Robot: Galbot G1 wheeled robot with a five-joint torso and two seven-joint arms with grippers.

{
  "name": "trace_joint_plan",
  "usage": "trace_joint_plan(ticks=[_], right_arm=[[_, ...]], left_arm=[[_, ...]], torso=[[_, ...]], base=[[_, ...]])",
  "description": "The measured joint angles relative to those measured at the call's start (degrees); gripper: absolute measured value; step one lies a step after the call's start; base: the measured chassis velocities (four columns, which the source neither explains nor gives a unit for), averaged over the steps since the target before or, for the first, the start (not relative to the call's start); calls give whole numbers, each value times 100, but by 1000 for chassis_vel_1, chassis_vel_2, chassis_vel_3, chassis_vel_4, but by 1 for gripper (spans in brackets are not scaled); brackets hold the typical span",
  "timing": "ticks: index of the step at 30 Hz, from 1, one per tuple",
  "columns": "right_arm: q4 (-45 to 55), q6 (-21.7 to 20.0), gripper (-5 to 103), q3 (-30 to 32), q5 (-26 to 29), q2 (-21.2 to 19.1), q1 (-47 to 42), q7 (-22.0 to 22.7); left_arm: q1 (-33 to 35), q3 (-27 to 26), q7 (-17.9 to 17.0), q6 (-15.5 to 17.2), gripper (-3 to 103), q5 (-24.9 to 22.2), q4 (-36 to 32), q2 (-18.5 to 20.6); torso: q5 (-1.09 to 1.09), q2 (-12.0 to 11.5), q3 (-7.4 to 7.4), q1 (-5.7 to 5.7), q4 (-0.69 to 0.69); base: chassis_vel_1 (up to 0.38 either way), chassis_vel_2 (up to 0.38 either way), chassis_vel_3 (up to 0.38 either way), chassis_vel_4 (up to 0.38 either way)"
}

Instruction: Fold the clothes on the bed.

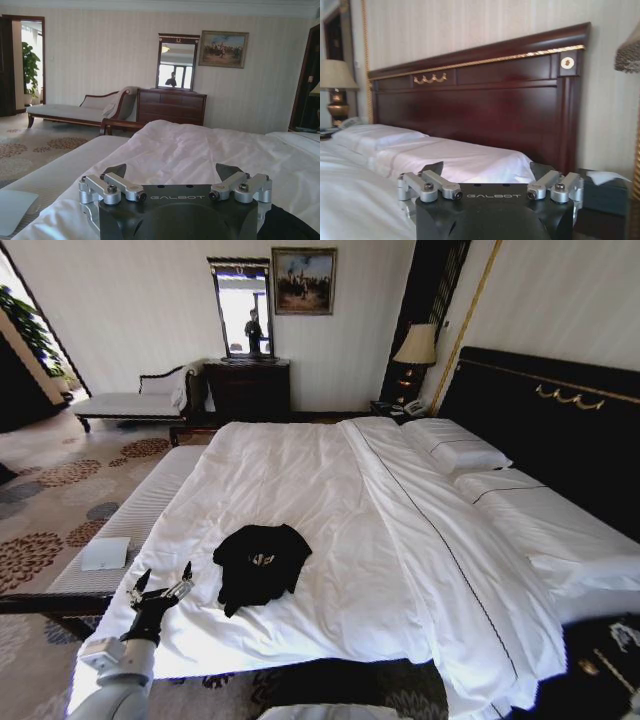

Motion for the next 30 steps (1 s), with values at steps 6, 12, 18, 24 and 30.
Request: trace_joint_plan(ticks=[6,12,18,24,30], right_arm=[[361,82,100,-338,-389,259,-134,-91],[619,102,100,-604,-717,439,-209,-93],[944,156,100,-915,-980,679,-389,-129],[1183,228,100,-1154,-1237,881,-552,-92],[1388,337,100,-1444,-1455,1248,-739,-57]], left_arm=[[-18,15,1,-1,100,5,-14,-25],[27,-10,4,-1,100,4,-9,-27],[3,32,6,1,100,25,-13,-70],[-1,33,6,3,100,27,-5,-67],[3,42,2,3,100,34,-16,-87]], torso=[[1,0,0,0,-1],[1,-1,0,0,0],[0,-1,0,0,-1],[0,-1,0,0,-1],[-1,-1,0,0,-1]], base=[[0,0,0,0],[0,0,0,0],[37,33,-35,-32],[105,120,-106,-127],[146,143,-132,-132]])
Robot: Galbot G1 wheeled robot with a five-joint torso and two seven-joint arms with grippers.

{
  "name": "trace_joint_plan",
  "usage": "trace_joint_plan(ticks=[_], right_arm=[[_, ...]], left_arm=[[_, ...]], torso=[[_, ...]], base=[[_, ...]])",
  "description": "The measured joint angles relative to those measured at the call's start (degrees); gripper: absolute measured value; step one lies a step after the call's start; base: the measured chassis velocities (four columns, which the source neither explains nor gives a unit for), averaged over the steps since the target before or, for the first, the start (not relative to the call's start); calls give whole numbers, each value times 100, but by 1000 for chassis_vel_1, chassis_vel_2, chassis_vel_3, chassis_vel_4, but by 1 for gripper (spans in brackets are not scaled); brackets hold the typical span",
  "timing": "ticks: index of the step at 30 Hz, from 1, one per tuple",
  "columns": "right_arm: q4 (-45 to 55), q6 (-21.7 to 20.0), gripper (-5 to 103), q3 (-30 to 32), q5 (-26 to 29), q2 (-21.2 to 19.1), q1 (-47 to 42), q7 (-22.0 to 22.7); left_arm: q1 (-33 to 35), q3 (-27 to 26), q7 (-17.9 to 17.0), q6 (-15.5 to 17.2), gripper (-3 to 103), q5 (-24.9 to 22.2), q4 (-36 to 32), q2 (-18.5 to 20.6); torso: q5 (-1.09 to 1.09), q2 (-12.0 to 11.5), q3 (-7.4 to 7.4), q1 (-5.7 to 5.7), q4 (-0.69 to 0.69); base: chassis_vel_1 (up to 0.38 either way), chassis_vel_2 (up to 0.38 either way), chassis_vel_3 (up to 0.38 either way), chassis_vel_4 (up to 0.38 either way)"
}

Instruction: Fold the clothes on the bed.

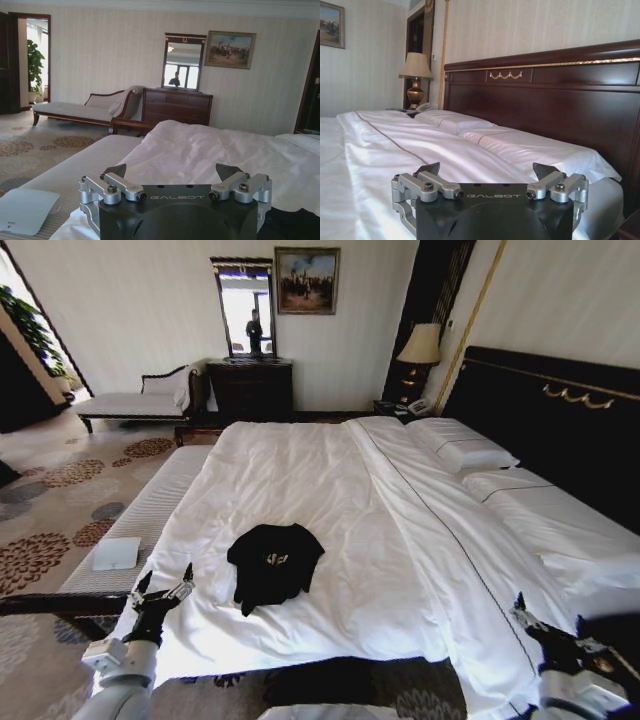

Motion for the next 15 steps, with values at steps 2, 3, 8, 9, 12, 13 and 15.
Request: trace_joint_plan(ticks=[2,3,8,9,12,13,15], right_arm=[[16,65,100,-96,56,52,-57,-3],[28,103,100,-144,115,68,-79,10],[122,296,100,-462,-11,129,-267,79],[122,296,100,-462,-11,129,-267,79],[126,416,100,-695,-319,129,-372,69],[126,483,100,-803,-370,129,-406,70],[123,560,100,-943,-425,129,-454,69]], left_arm=[[4,1,-1,1,100,4,-3,-3],[8,-1,-1,1,100,5,-4,-3],[26,-7,-1,1,100,6,-4,-14],[26,-7,-1,1,100,6,-4,-14],[28,12,2,1,100,19,-2,-36],[31,22,4,1,100,29,-2,-45],[43,26,7,0,100,38,-3,-54]], torso=[[0,0,0,0,0],[0,0,0,0,-1],[2,0,0,0,1],[2,0,0,0,1],[4,0,1,0,-1],[3,0,1,0,0],[3,0,1,0,0]], base=[[115,90,-105,-119],[67,63,-48,-57],[13,13,-10,-11],[0,0,0,0],[0,0,0,0],[0,0,0,0],[0,0,0,0]])
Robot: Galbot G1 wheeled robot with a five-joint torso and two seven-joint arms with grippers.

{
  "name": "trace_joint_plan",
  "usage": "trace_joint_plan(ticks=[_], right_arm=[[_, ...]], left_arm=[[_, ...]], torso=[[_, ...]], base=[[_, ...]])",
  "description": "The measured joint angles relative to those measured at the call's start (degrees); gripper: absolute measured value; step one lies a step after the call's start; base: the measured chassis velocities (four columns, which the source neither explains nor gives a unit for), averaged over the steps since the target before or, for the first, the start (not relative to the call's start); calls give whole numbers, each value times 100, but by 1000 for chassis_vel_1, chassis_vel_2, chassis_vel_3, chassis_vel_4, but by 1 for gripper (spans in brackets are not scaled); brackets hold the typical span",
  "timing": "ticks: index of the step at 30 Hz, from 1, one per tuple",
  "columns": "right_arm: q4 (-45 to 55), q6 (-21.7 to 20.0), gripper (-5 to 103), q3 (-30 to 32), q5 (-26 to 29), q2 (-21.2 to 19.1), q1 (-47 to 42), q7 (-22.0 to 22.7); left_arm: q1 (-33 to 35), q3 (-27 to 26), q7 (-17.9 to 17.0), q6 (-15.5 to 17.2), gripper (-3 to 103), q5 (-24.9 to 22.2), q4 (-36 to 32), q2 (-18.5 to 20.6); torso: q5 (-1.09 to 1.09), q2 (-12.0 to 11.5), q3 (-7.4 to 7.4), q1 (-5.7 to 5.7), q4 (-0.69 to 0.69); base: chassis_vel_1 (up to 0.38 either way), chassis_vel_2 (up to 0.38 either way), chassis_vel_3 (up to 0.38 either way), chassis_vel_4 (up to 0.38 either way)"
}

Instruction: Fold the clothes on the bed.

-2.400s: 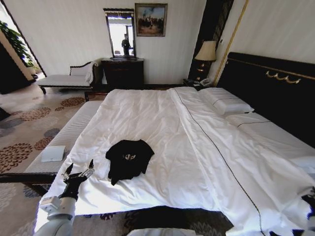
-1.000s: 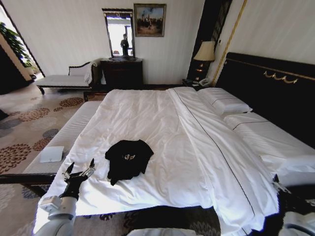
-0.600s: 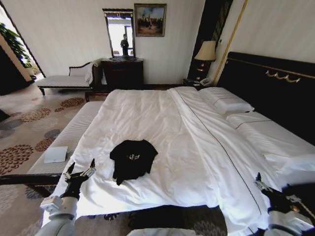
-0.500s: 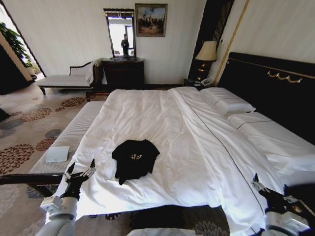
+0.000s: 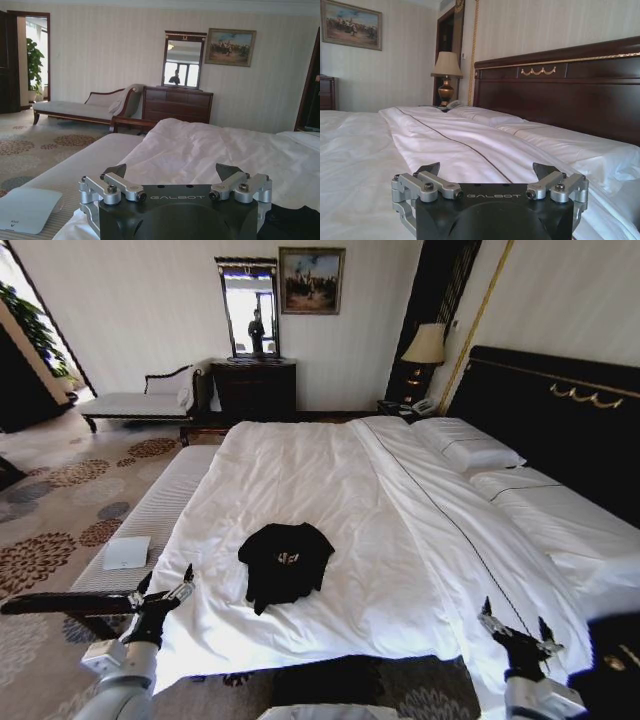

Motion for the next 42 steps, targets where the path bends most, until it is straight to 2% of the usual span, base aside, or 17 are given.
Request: trace_joint_plan(ticks=[13,19,27,29,36,42], right_arm=[[-9,74,100,-76,-15,22,-11,3],[-39,135,100,-59,-113,13,-27,-189],[-38,139,100,-100,-114,10,-20,-223],[-33,260,100,-93,-200,8,-18,-358],[-27,256,100,-95,-20,6,-24,-340],[-22,260,100,-96,-97,4,-39,-428]], left_arm=[[26,-16,11,-27,100,-3,1,-8],[9,30,14,-24,100,19,10,2],[36,19,21,-23,100,20,7,16],[50,15,24,-23,100,20,-1,20],[49,13,25,-23,100,20,-12,38],[43,17,46,-23,100,26,-11,18]], torso=[[-1,1,-1,0,0],[0,0,0,0,0],[-1,0,-1,-1,0],[-1,1,0,-1,0],[-1,0,0,2,-1],[-1,0,0,2,0]], base=[[29,28,-32,-36],[0,0,0,0],[0,0,0,0],[-31,31,33,-35],[-70,74,76,-76],[-14,24,13,-21]])
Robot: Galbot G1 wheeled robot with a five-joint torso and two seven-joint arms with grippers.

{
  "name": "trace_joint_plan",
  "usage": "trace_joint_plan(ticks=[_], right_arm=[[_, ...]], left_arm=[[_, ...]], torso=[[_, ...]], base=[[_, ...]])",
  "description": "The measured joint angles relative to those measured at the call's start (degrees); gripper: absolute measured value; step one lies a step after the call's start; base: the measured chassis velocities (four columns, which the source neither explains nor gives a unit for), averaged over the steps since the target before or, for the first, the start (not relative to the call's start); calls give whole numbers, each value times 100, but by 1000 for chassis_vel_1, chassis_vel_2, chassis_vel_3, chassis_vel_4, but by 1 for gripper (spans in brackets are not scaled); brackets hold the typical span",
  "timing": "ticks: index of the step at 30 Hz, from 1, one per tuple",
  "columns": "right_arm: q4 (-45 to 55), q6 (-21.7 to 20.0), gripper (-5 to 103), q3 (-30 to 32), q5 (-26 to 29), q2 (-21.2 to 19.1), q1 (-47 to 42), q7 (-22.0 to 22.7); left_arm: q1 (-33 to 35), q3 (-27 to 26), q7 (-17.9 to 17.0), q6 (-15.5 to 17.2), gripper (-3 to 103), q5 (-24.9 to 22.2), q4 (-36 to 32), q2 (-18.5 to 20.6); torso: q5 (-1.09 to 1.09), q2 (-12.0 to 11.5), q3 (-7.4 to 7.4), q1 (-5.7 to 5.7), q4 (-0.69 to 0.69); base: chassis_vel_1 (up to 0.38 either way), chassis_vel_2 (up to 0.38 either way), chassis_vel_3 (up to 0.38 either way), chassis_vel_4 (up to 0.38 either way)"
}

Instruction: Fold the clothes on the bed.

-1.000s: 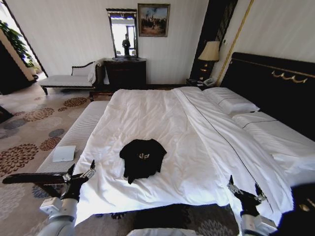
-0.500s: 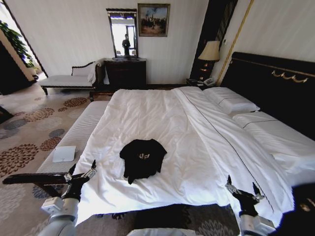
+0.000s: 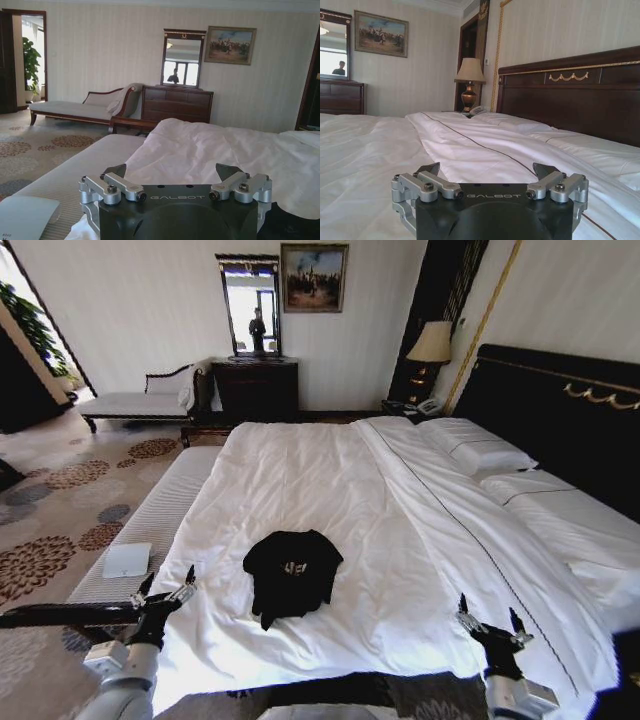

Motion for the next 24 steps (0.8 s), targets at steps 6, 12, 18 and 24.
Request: trace_joint_plan(ticks=[6,12,18,24], right_arm=[[135,-180,100,-207,346,-128,9,-129],[284,-781,100,-496,1107,-658,237,-96],[329,-1598,100,-763,1292,-1458,779,-75],[-41,-2000,100,-1231,2024,-2317,1399,-137]], left_arm=[[40,46,95,35,100,18,110,-18],[75,74,148,62,100,-128,279,34],[-278,241,75,213,100,-275,682,515],[-468,551,-9,356,100,-305,764,475]], torso=[[1,2,-2,-4,-2],[0,1,-1,-3,2],[0,1,-1,-3,-2],[1,0,0,-3,0]], base=[[0,0,0,0],[0,0,0,0],[0,0,0,0],[0,0,0,0]])
